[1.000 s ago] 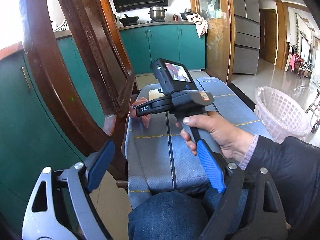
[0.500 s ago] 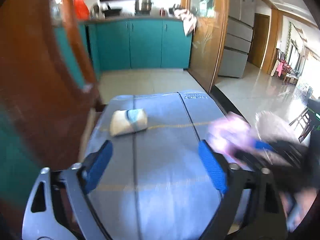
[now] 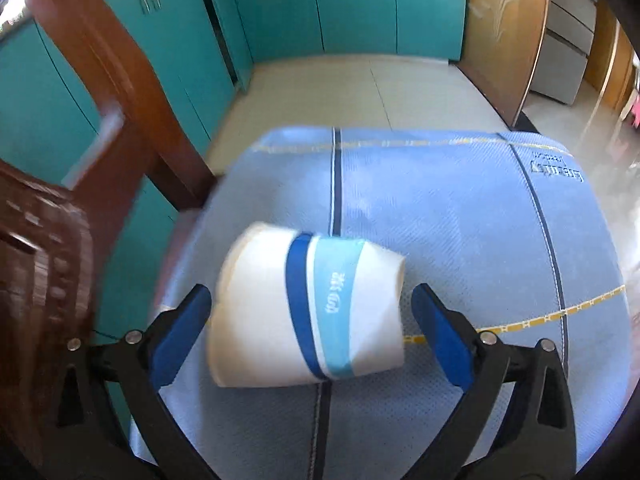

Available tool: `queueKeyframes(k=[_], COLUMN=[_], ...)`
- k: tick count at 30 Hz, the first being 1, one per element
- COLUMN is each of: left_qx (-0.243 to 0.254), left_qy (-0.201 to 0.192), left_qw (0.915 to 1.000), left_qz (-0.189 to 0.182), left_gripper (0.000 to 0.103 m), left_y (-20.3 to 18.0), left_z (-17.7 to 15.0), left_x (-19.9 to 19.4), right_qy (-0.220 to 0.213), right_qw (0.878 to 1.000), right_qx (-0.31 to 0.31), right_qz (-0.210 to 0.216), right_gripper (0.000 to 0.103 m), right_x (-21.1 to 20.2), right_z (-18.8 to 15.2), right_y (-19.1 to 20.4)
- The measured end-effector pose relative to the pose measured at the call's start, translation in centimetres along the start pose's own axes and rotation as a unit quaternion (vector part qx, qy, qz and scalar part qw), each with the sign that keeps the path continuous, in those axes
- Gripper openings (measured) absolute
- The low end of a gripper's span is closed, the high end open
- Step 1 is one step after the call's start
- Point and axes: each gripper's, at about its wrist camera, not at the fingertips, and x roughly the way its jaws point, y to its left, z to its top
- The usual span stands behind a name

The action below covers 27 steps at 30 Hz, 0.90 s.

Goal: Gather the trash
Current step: 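Grasp the white striped paper cup with the left tool while the right tool holds the package, then carry the cup and pink package over the wastebasket and open both tools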

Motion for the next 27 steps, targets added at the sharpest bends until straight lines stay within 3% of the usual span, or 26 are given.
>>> queueKeyframes(k=[2,4,11,19,27], left_qx=[-0.012,-0.016,0.004,0.017,0.011], left_qy=[0.012,0.005,-0.054,-0.170,-0.246], left_qw=[0.9996,0.9993,0.9983,0.9848,0.9688], left_qz=[-0.024,-0.033,-0.023,-0.033,-0.029], left_gripper=[0.099,0.088,0.087,0.087,0.088], left_y=[0.5,0.9,0.2,-1.4,-1.9], left_z=[-0.3,-0.8,-2.9,-9.8,-17.6], left_x=[0.8,0.5,-3.8,-17.1,-27.1], right_qy=[0.001,0.002,0.002,-0.029,-0.072], right_qw=[1.000,1.000,1.000,0.998,0.993], right_qx=[0.004,0.006,0.012,0.001,-0.035], right_qz=[-0.001,-0.003,-0.021,-0.055,-0.084], right_gripper=[0.043,0.043,0.043,0.043,0.043], right_x=[0.3,0.6,0.7,-1.5,-5.4], right_z=[0.0,0.1,0.4,1.1,1.3], right_y=[-0.4,-0.3,-0.2,0.9,3.6])
